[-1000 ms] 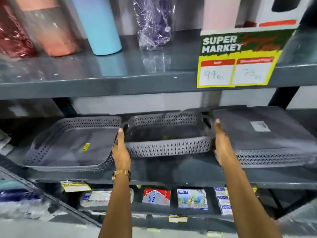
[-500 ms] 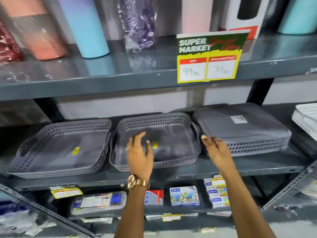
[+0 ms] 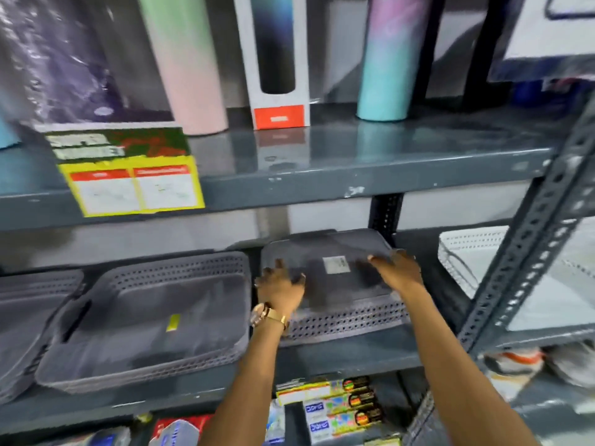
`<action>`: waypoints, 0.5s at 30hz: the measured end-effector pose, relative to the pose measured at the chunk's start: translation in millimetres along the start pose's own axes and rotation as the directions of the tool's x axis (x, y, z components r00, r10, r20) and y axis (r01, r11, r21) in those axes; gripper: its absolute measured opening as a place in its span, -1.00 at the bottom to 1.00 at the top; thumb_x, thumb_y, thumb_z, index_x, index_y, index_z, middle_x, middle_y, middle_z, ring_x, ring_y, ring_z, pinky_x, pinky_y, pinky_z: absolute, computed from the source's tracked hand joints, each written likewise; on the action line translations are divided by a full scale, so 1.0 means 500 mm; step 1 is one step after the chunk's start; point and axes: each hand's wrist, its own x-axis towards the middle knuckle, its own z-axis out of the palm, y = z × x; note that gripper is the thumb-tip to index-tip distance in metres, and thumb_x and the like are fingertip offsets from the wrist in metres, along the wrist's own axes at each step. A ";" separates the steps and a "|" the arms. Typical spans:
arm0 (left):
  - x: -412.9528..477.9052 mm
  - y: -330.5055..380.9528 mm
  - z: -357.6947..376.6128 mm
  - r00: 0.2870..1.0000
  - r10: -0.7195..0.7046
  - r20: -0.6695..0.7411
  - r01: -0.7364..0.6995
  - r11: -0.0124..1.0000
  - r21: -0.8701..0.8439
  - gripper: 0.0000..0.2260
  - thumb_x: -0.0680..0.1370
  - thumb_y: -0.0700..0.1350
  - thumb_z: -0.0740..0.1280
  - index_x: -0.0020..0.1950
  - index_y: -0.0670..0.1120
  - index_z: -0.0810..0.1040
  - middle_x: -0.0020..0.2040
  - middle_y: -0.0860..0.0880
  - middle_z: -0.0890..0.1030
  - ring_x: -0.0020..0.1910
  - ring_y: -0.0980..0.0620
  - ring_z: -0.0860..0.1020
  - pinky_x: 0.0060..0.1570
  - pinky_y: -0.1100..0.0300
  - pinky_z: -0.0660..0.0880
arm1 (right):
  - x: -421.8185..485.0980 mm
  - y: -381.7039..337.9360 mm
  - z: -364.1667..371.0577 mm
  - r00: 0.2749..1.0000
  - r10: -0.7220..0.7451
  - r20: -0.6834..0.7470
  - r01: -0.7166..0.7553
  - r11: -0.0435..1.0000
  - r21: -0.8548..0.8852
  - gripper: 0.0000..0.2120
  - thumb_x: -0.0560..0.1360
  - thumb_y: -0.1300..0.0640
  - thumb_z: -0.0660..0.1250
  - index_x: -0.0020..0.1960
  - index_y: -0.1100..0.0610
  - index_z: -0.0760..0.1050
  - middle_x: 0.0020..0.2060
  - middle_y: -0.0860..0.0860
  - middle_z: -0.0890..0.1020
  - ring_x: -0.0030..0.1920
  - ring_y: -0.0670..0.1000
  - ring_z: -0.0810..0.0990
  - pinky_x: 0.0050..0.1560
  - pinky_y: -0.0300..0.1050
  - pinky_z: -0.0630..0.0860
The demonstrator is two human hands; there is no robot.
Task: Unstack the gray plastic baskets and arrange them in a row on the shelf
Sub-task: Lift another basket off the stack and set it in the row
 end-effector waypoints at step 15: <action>0.028 0.071 -0.014 0.914 -0.351 -0.202 -0.060 0.376 -0.925 -0.28 0.49 0.37 0.03 0.50 -0.07 0.28 0.49 -0.06 0.33 0.45 -0.04 0.32 0.47 0.00 0.24 | 0.110 0.000 -0.076 0.982 0.103 -0.161 0.069 0.590 0.805 -0.13 0.25 -0.46 0.20 0.37 0.07 0.46 0.36 0.06 0.50 0.37 0.09 0.42 0.44 0.07 0.27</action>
